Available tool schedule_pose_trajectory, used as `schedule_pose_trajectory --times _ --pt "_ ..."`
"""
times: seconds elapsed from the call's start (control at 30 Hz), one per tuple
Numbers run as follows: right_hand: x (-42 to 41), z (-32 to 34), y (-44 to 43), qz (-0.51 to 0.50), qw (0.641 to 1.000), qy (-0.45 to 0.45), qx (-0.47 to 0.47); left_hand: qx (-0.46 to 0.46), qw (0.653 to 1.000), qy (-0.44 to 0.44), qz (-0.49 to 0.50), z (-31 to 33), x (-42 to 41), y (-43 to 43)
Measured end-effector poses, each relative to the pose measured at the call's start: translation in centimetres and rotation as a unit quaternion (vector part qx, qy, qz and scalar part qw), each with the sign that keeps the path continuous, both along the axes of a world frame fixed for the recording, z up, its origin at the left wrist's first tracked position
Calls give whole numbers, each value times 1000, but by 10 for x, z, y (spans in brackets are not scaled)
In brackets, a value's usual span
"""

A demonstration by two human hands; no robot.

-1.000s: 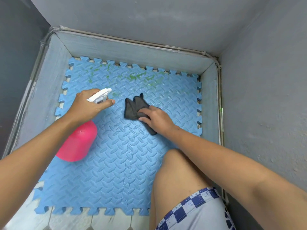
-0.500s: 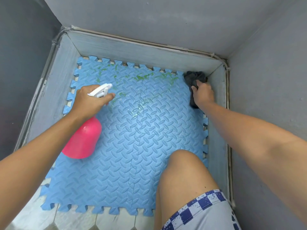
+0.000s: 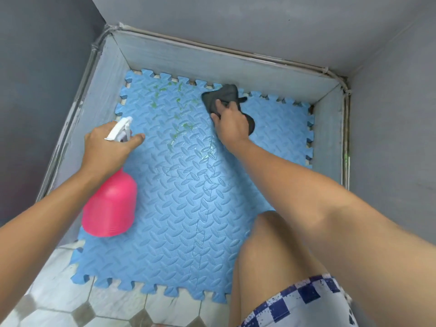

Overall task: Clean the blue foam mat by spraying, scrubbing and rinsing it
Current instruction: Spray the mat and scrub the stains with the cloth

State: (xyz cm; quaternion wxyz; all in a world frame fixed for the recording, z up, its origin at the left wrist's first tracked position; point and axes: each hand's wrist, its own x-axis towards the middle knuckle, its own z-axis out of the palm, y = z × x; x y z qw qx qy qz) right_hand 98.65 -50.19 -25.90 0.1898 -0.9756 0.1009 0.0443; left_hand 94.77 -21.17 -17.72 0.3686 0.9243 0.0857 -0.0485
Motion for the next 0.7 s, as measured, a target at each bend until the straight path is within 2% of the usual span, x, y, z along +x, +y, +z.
schedule_pose_trajectory --times 0.1,0.17,0.27,0.33,0.37,0.43,0.5,0.53,0.6,0.63,0.7 --pt "-22 -1 70 139 990 4 -2 -24 998 34 46 -5 -3 15" --pt "-48 -2 94 242 970 9 -10 -19 998 37 45 -6 -7 18" --pt "-80 -1 80 364 931 15 2 -29 998 34 35 -6 -8 14" --pt "-90 0 44 387 922 7 5 -33 998 38 25 -7 -8 13" --pt "-90 1 20 370 929 0 -1 -33 998 40 21 -8 -8 13" --pt "-81 -1 -36 265 964 -2 -28 -36 998 44 22 -8 -7 13" --pt "-65 -4 -93 91 994 8 -57 -39 998 45 26 -9 -7 15" --pt "-57 -5 -117 -10 998 9 -56 -39 998 44 23 -9 -8 15" --pt "-44 -6 -143 -184 982 11 -33 -41 998 38 15 -10 -10 16" --pt "-39 -7 -143 -238 971 17 -27 -43 998 33 12 -11 -11 16" --pt "-32 -8 -117 -271 962 26 -30 -44 999 27 9 -11 -12 17"
